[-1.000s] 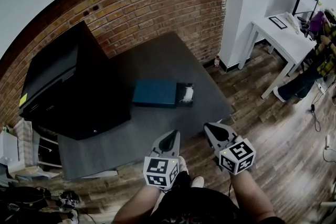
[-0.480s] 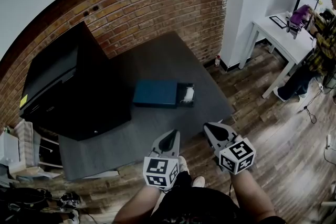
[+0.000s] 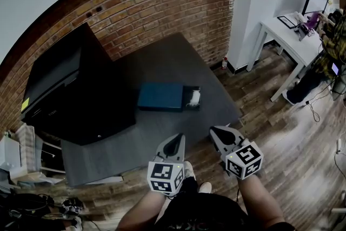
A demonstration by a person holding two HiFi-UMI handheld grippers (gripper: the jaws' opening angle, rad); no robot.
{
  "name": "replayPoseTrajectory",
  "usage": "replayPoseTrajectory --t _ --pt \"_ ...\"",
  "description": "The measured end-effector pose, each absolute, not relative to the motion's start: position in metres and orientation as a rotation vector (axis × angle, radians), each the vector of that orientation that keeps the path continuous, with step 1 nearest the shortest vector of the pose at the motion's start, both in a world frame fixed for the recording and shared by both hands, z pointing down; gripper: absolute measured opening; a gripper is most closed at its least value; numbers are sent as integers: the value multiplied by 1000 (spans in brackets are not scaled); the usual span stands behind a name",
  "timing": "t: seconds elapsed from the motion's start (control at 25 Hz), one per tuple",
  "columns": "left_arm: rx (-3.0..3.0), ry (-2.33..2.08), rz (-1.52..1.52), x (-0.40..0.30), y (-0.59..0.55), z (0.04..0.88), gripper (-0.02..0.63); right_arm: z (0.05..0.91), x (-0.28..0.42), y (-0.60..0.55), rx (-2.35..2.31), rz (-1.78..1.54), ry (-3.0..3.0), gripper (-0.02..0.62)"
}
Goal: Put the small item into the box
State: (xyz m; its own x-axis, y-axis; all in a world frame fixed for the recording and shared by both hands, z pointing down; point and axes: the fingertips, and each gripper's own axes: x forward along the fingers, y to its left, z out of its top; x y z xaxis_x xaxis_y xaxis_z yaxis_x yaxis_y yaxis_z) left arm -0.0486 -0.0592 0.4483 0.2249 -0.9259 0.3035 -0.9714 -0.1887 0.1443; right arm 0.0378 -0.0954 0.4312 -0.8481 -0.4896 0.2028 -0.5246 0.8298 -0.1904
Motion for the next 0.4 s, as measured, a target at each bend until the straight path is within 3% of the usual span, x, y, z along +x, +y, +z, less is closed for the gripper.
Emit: replayPoseTrajectory --t 0.4 --pt "2203 -1777 206 -49 -59 446 34 430 36 -95 788 351 -2865 18"
